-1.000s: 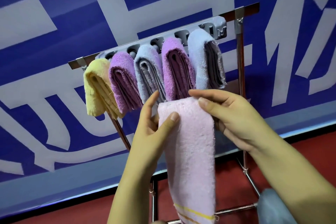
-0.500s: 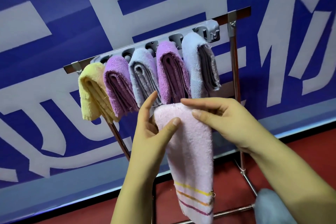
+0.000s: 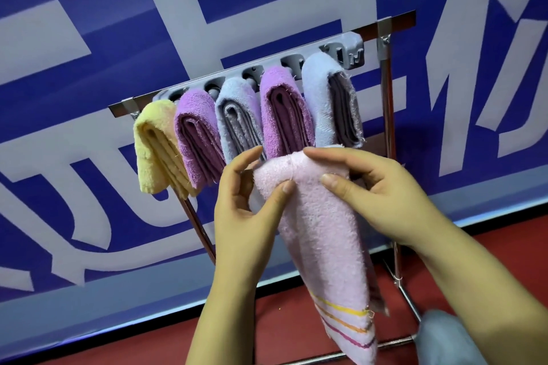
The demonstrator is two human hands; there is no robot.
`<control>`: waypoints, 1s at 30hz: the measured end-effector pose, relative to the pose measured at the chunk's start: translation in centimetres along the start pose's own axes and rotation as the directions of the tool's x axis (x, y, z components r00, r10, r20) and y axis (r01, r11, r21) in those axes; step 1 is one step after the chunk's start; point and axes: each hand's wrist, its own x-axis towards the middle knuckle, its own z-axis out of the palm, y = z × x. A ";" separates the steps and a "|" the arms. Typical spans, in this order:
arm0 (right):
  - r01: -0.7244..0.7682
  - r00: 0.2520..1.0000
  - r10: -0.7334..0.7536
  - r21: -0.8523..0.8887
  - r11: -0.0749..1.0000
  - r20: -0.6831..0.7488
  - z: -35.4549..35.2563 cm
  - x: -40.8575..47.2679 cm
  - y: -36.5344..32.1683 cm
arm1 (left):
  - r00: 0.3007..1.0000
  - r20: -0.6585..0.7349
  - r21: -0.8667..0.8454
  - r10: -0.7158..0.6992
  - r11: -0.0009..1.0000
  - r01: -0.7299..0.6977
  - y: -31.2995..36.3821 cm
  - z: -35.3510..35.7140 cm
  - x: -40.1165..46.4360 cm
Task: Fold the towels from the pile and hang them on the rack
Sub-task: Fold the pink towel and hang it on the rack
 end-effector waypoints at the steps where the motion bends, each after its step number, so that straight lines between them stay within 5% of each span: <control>1: 0.005 1.000 -0.004 0.021 1.000 -0.018 -0.2 0.0 -0.1 | 1.000 0.015 -0.060 0.004 0.998 -0.003 0.1 0.3 0.0; 10: -0.003 0.986 0.057 0.325 0.946 -0.157 -1.9 0.2 -1.4 | 1.000 0.002 -0.248 0.020 0.968 -0.019 1.5 2.7 1.0; 17: -0.047 0.982 0.107 0.347 0.937 -0.156 -4.8 2.5 -3.6 | 0.974 0.215 -0.342 -0.067 0.929 0.139 2.2 5.1 4.0; 19: -0.142 0.976 0.175 0.229 0.963 -0.131 -6.2 2.9 -4.5 | 0.973 0.226 -0.343 -0.056 0.930 0.133 2.4 6.0 5.0; 21: -0.244 0.963 0.211 -0.208 0.947 -0.168 -8.0 3.3 -5.5 | 0.972 0.232 -0.342 -0.033 0.933 0.113 2.7 7.1 5.9; 24: -0.214 0.975 0.084 -0.748 0.628 -0.208 -10.8 4.3 -7.1 | 0.956 0.290 -0.321 -0.038 0.937 0.135 3.2 8.8 7.0; 26: -0.110 0.993 0.091 -0.831 0.545 -0.071 -11.6 5.0 -8.1 | 0.947 0.319 -0.320 -0.046 0.935 0.153 3.2 10.0 7.6; 30: -0.038 0.967 0.220 -0.778 0.628 0.131 -12.9 6.2 -8.5 | 0.935 0.348 -0.293 -0.075 0.938 0.184 3.1 12.2 8.7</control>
